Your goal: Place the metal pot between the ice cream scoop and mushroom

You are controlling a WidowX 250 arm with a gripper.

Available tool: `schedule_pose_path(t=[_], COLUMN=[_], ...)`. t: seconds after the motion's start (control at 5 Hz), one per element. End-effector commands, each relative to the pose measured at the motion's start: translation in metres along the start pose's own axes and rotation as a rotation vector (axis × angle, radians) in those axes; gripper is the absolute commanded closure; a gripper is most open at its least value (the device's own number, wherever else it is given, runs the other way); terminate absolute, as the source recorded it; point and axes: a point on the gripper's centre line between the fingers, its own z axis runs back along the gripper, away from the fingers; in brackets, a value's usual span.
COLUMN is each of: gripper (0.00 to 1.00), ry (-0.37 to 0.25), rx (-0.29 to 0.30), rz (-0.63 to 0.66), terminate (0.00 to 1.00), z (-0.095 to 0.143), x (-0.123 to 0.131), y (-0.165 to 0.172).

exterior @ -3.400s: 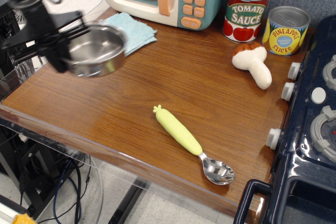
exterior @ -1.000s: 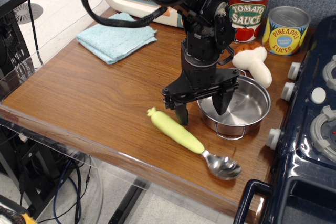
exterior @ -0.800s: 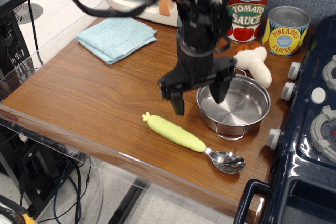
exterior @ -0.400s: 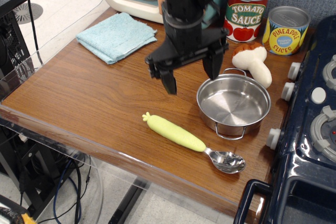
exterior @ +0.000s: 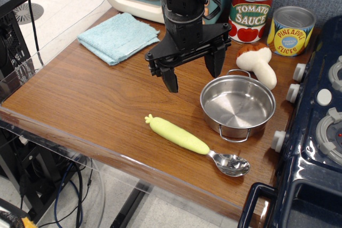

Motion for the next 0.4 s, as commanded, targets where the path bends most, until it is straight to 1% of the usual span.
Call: schedule_pose_path(t=[0.0, 0.2], gripper=[0.00, 0.00], ry=[-0.025, -0.025], rx=[-0.030, -0.030], rz=[0.006, 0.006], terminate=[0.00, 1.00], z=[0.0135, 0.0135], x=[0.0070, 0.0070], y=[0.0012, 0.0012])
